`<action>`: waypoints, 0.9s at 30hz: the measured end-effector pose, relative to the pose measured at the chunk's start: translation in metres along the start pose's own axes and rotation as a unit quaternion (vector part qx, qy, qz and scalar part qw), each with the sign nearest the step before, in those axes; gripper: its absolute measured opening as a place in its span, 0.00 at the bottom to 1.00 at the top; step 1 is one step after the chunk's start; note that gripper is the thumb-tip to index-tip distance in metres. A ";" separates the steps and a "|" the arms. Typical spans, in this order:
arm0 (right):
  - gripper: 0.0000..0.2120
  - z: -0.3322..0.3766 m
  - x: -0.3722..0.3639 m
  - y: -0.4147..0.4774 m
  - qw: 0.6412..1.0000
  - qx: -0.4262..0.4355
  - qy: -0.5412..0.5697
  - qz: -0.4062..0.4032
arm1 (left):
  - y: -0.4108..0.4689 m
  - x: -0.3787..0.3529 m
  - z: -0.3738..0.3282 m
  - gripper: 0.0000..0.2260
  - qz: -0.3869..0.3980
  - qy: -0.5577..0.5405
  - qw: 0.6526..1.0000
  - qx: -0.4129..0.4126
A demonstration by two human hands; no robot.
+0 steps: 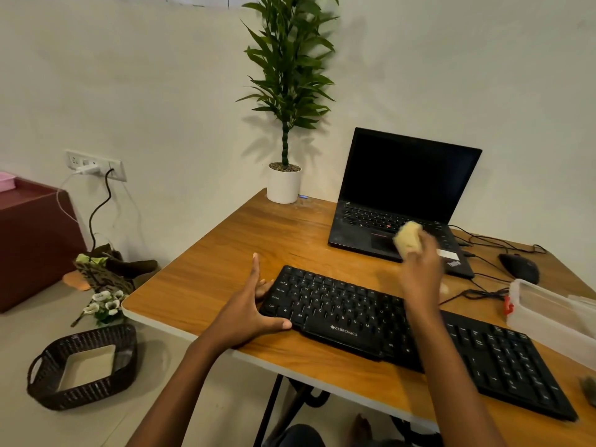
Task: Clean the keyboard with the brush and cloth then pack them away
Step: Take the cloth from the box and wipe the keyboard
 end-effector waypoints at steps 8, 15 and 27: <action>0.25 0.019 -0.156 -0.059 0.912 0.169 -0.292 0.232 | 0.001 0.001 0.003 0.60 0.001 -0.012 1.000 0.005; 0.22 0.029 -0.162 -0.086 0.834 0.349 -0.224 0.364 | 0.001 -0.001 0.001 0.60 0.015 -0.040 0.999 -0.011; 0.21 0.020 -0.135 -0.127 0.759 0.434 -0.199 0.442 | -0.001 0.003 -0.010 0.58 0.015 0.049 0.997 -0.057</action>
Point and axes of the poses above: each hand's wrist, its own y-axis towards the middle knuckle, its own x-axis out of the back of the hand, z = x × y, the point moved 7 cm from there along y, towards the middle knuckle, and after that the axes turned 14 degrees about -y, right-handed, at the moved point
